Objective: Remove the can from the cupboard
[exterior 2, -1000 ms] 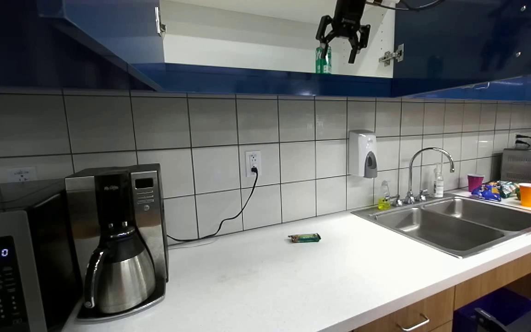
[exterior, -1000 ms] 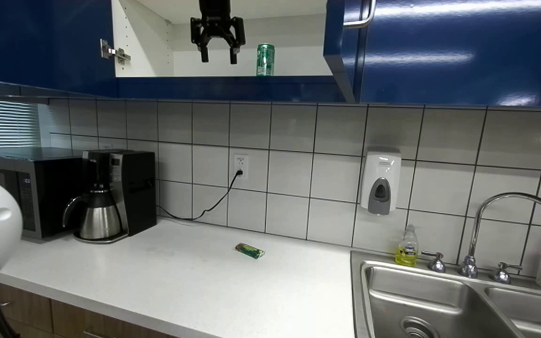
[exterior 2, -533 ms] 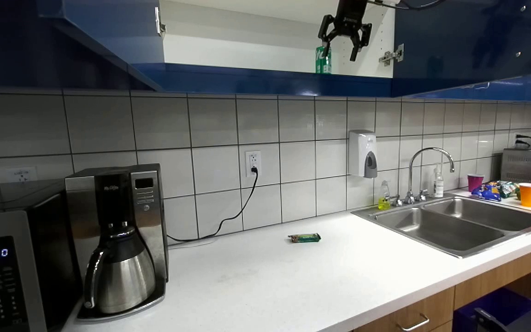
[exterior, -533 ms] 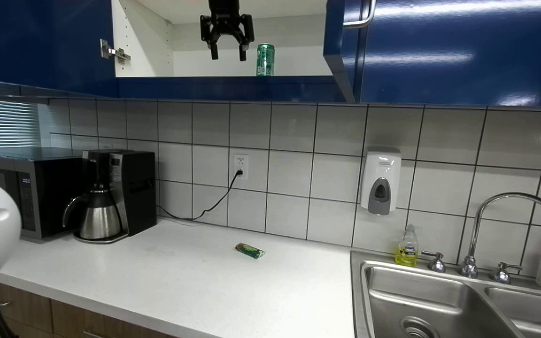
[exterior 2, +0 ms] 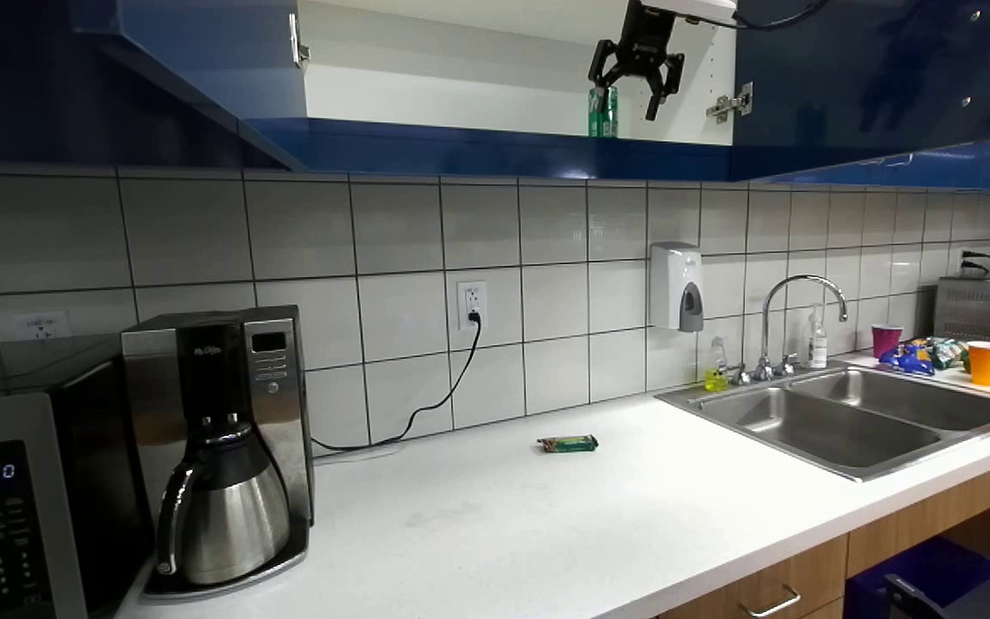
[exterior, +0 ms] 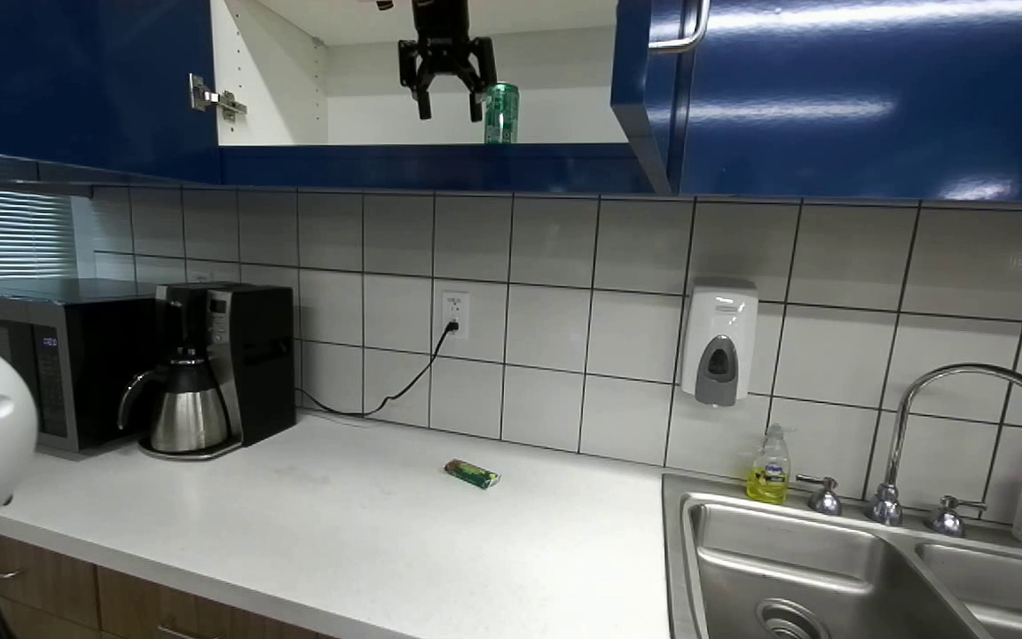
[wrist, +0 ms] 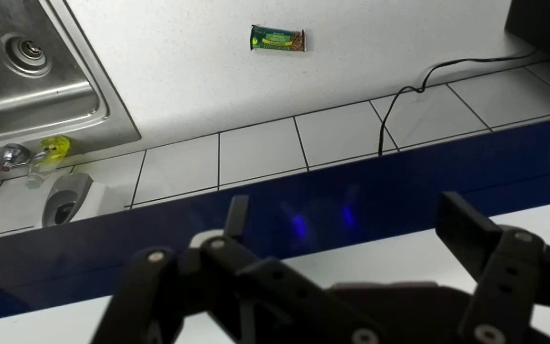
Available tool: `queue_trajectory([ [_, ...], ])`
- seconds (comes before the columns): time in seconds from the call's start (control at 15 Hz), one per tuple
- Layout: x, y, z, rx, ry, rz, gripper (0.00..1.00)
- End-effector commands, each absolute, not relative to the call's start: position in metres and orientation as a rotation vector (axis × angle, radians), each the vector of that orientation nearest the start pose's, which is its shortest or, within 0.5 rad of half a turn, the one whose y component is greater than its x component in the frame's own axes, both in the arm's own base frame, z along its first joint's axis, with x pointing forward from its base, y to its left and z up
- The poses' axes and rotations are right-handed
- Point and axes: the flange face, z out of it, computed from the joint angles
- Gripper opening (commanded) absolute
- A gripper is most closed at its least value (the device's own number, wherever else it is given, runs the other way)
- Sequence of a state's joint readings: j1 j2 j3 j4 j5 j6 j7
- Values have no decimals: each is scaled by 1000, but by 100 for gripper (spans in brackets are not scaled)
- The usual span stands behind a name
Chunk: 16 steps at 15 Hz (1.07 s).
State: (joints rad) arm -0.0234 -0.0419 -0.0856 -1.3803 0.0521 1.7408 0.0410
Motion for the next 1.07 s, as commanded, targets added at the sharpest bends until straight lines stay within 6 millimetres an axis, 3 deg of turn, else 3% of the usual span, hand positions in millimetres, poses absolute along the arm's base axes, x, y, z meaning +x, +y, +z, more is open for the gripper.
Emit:
queue_trajectory([
  [0.0, 560, -61, 763, -3051, 232, -677, 100],
  [1.0, 592, -64, 770, -3045, 244, -792, 100],
])
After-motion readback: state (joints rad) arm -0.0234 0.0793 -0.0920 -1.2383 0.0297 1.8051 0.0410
